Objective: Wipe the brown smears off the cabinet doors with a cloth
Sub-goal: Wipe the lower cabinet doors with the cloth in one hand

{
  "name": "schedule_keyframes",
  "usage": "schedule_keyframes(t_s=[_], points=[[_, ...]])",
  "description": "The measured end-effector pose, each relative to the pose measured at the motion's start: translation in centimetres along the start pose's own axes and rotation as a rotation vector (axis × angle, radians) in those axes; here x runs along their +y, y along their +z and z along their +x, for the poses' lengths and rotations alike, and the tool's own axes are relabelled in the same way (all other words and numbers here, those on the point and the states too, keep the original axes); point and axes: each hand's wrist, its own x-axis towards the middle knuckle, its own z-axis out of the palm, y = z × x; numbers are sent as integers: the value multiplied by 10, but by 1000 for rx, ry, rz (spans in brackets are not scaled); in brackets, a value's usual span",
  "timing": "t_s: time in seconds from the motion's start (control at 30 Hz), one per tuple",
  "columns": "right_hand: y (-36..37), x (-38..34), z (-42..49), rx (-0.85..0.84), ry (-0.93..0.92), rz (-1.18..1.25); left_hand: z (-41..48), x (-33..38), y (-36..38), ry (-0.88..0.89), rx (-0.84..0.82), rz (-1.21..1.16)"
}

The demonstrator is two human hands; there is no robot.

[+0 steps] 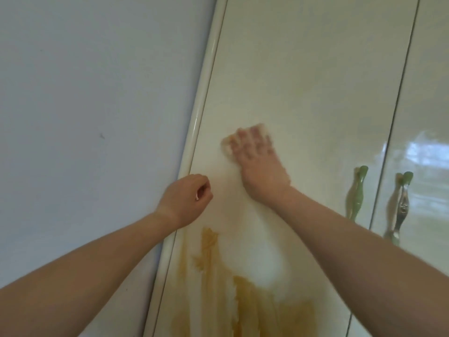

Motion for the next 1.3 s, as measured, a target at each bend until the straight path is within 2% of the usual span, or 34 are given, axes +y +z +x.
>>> schedule_keyframes(t_s=[0.07,0.13,0.17,0.2,0.23,0.3,0.37,0.43,0.47,0.53,0.6,0.67,0.73,0.8,0.87,0.9,0.93,1.0,1.07,1.1,1.13,1.2,1.3], points=[[30,-51,-41,-148,-252,85,-17,-12,-8,-38,-15,39],[54,-81,-100,-239,-535,33,-33,-21,-20,-38,-92,105],[58,-81,-116,-308,-596,-1,-40,-25,-26,-20,-141,145],[56,-71,-113,-282,-592,-10,-45,-28,-31,7,-175,176],[51,-57,-97,-173,-528,-28,-46,-28,-36,35,-187,198],[32,-19,-41,54,-272,-43,-47,-27,-41,56,-157,201],[6,3,9,57,-33,20,-49,-26,-41,25,-112,160],[4,-18,28,65,39,73,-55,-31,-40,-8,-105,133],[15,-40,20,66,-8,105,-59,-34,-38,-20,-118,131],[60,-96,-34,0,-292,129,-70,-41,-34,-38,-153,146],[90,-129,-106,-188,-565,44,-81,-45,-29,-27,-173,166],[93,-117,-125,-238,-638,16,-88,-50,-31,4,-206,199],[84,-84,-92,-117,-527,-44,-88,-57,-32,0,-222,217],[66,-58,-36,56,-288,-42,-86,-61,-30,-30,-206,219],[57,-71,2,80,-122,17,-85,-64,-29,-82,-160,190],[59,-89,5,62,-99,18,-85,-66,-28,-110,-147,168],[69,-110,-6,65,-139,14,-87,-66,-27,-128,-136,149],[103,-149,-50,-11,-347,-28,-95,-69,-24,-127,-122,141],[109,-157,-95,-214,-561,-38,-104,-72,-23,-112,-151,153],[104,-146,-96,-242,-579,-19,-108,-74,-23,-102,-169,159],[95,-130,-81,-190,-540,-22,-110,-77,-25,-91,-182,170],[69,-93,-27,-15,-306,-39,-110,-79,-29,-86,-202,163],[30,-71,57,38,18,-14,-107,-75,-31,-102,-186,81]])
